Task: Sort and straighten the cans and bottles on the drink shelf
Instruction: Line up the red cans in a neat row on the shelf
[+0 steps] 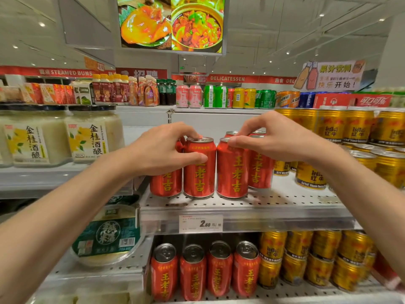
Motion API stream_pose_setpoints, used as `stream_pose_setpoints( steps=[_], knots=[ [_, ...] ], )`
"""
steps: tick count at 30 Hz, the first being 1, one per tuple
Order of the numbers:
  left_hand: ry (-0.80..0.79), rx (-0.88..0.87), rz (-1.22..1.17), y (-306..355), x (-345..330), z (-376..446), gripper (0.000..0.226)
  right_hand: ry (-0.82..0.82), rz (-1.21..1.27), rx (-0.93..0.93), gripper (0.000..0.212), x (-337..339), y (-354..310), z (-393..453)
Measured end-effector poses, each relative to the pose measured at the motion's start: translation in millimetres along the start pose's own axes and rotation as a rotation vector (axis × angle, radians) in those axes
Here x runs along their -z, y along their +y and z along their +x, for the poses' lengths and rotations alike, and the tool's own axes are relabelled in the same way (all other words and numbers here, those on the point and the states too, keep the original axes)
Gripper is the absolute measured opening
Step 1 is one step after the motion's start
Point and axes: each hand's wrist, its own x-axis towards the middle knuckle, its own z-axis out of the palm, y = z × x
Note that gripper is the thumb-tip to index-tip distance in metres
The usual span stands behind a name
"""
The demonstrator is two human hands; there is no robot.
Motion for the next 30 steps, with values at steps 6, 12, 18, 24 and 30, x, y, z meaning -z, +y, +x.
stream_pose_setpoints(
  steps=[6, 12, 18, 24, 30],
  knots=[
    [-0.001, -0.009, 0.026, -2.7, -1.5, 0.8, 0.061, 0.073, 0.023, -0.004, 0.039, -7.8, 2.8, -4.9],
    [0.006, -0.100, 0.202, 2.4, 2.4, 5.6, 0.064, -0.007, 0.101, -0.045, 0.044, 0.0, 9.2, -13.8],
    [-0.003, -0.173, 0.191, 39.0, -1.7, 22.8, 0.077, 0.037, 0.129, -0.068, 0.038, 14.1, 21.4, -17.1],
    [-0.065, -0.119, 0.064, 47.0, -18.3, 28.7, 0.069, 0.086, -0.126, -0.169, 0.033, -2.7, 42.1, -22.8],
    [-0.035, -0.113, 0.024, 45.5, -20.0, 29.4, 0.068, 0.094, 0.000, -0.180, 0.039, 1.3, 47.2, -20.3]
  ],
)
